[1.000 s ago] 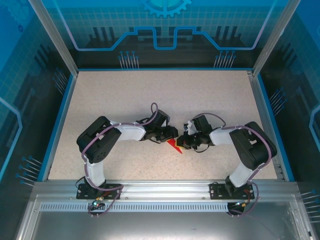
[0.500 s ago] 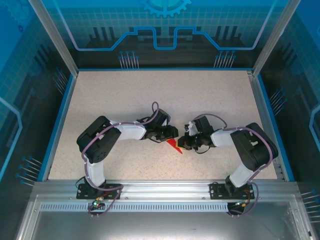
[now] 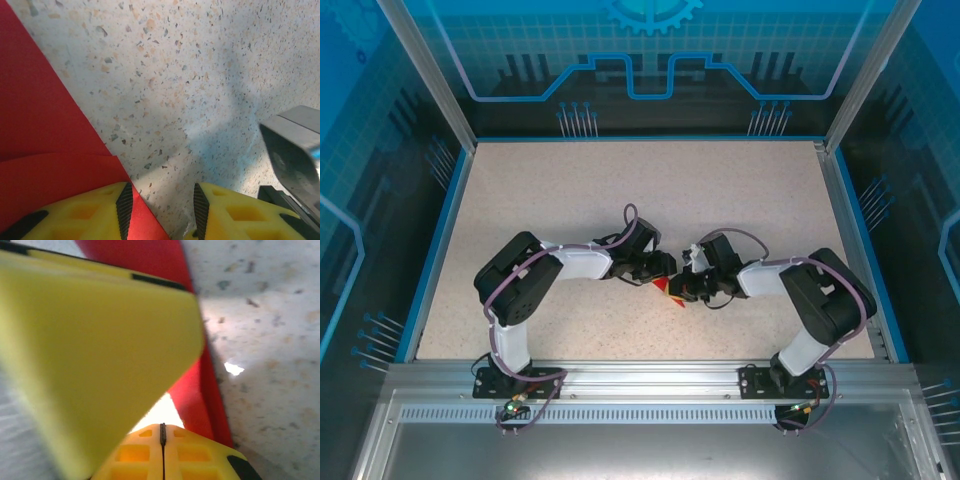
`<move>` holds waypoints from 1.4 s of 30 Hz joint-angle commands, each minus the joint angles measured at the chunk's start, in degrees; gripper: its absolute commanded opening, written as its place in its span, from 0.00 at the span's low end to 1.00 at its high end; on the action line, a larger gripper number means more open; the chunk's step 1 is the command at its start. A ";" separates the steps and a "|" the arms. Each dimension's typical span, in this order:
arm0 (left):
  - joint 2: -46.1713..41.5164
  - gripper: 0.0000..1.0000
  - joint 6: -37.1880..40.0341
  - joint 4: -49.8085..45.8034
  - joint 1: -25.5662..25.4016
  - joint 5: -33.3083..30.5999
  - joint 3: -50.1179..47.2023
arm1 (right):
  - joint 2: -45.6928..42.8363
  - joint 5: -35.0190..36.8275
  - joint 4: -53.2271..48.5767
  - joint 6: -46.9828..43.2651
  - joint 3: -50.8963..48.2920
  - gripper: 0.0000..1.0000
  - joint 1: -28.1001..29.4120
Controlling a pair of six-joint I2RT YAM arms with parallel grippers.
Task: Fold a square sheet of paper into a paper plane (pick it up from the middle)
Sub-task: Fold the wing for the fifth time at the center of the table.
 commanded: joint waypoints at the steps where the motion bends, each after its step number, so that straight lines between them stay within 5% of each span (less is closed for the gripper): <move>1: 1.22 0.42 0.60 -1.31 0.13 -0.35 0.25 | 2.30 2.31 -2.06 -0.80 0.01 0.05 -1.18; 14: -4.39 0.48 6.33 -2.11 0.15 -0.31 3.54 | 4.40 0.35 -3.83 -2.22 -3.88 0.00 -5.07; 22: -10.34 0.44 2.27 4.95 -0.08 -2.32 -5.19 | 4.50 0.04 -3.56 -1.37 -3.29 0.00 -5.00; 31: -5.47 0.43 0.61 10.75 -1.43 -1.78 -6.17 | 4.51 0.29 -4.23 -1.49 -2.99 0.00 -4.99; 42: -1.12 0.38 0.90 9.39 -1.04 -10.35 -7.01 | 4.15 1.38 -6.50 -2.52 -3.11 0.00 -5.01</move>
